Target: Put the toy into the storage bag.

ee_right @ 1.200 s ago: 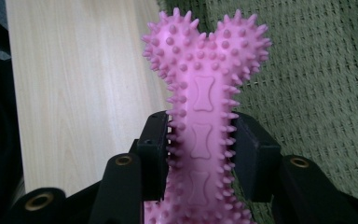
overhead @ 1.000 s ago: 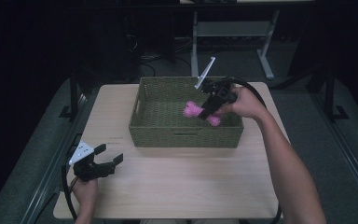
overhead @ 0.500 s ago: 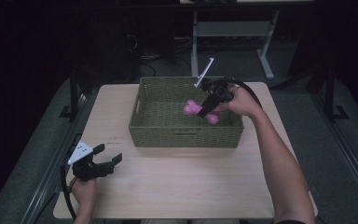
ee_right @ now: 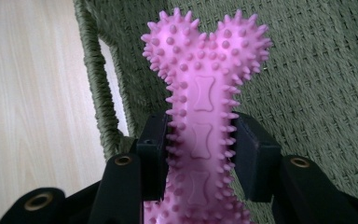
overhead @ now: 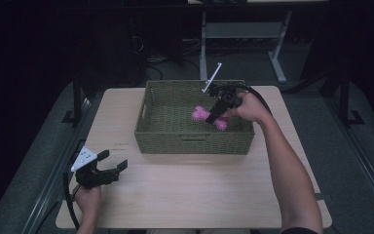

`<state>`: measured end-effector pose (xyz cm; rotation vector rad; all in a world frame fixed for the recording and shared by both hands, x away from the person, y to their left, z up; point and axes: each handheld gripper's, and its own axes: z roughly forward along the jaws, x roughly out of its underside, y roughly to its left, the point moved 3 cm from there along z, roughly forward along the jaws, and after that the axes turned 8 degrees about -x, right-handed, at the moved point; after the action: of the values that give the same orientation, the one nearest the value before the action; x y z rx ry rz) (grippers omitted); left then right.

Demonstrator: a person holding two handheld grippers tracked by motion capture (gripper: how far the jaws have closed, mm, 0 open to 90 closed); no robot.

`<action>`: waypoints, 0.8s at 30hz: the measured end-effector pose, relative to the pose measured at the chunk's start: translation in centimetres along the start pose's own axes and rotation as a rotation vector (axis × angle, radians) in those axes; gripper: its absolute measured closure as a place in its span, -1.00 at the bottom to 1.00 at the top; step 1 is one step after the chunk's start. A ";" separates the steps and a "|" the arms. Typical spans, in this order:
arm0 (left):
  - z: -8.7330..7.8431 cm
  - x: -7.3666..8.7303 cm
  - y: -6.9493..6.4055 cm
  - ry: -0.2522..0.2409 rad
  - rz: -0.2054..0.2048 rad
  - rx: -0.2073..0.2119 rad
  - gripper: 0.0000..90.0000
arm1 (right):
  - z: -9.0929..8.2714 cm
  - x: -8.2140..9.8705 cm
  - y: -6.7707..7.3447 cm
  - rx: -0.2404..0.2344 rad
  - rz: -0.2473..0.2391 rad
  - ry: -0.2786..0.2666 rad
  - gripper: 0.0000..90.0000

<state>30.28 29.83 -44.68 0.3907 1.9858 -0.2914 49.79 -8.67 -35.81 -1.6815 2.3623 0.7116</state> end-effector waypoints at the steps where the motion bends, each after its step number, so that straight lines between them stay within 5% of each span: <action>1: 0.0 0.0 0.0 0.000 0.000 0.000 -0.70 | 0.0 0.0 0.0 0.000 0.000 0.000 0.29; 9: 0.0 0.0 0.0 0.000 -0.002 0.003 -0.70 | 0.9 -0.1 0.0 0.001 -0.009 0.004 0.29; 24: 0.1 0.0 -0.2 0.001 -0.001 0.012 -0.70 | 1.7 1.7 -0.8 -0.012 0.045 -0.003 0.28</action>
<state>30.28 29.61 -44.67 0.3976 1.9861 -0.3037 49.67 -9.53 -38.23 -1.6358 2.4054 0.7362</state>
